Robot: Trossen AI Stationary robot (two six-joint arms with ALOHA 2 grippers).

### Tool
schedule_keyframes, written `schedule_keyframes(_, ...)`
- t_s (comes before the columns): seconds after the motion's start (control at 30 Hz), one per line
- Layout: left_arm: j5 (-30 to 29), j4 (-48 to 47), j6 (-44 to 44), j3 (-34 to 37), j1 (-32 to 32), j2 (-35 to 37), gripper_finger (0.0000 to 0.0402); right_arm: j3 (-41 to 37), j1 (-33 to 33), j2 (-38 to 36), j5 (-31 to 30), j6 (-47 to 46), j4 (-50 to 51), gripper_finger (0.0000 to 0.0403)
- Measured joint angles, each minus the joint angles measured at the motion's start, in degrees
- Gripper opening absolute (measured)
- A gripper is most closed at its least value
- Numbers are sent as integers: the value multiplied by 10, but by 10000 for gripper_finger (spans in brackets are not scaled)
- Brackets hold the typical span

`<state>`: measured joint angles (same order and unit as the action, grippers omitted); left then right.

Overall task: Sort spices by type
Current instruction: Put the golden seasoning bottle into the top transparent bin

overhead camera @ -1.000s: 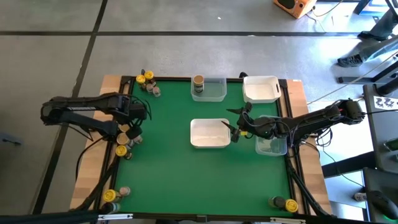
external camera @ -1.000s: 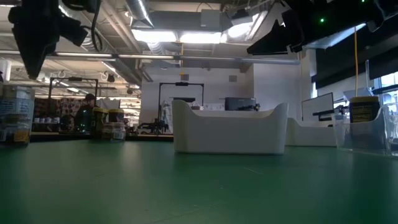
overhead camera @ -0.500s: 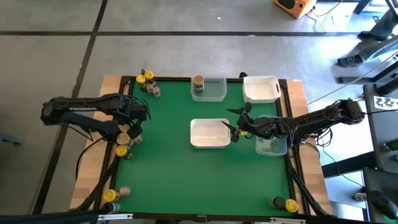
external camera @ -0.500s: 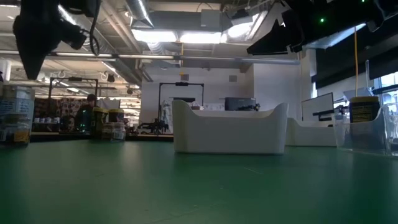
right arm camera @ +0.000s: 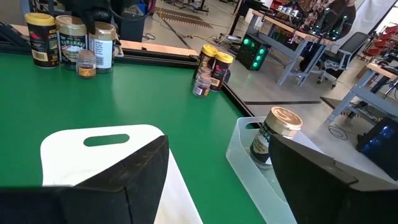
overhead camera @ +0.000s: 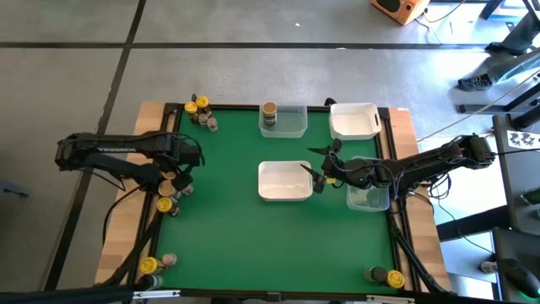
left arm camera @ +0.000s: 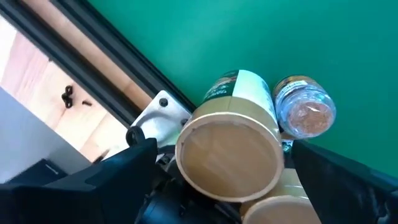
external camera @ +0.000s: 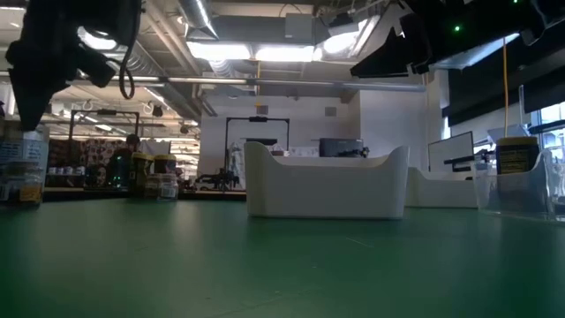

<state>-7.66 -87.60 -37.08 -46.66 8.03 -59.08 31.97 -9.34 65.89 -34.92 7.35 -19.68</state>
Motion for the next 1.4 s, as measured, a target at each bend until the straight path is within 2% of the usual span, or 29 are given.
schedule_keyframes(0.53, 45, -3, 103, 4, 53, -111, 327, 0, 0, 0, 0, 0, 1, 276)
schedule_keyframes(0.8, 49, -4, 106, 3, 57, -115, 280, 0, 0, 0, 0, 0, 1, 276)
schedule_keyframes(1.03, 48, -4, 102, -1, 57, -116, 279, 0, 0, 0, 0, 0, 1, 276)
schedule_keyframes(1.2, 44, -8, 100, -37, 56, -116, 283, 0, 0, 0, 0, 0, 1, 276)
schedule_keyframes(1.4, 38, -16, 85, -113, 56, -116, 279, 0, 0, 0, 0, 0, 1, 276)
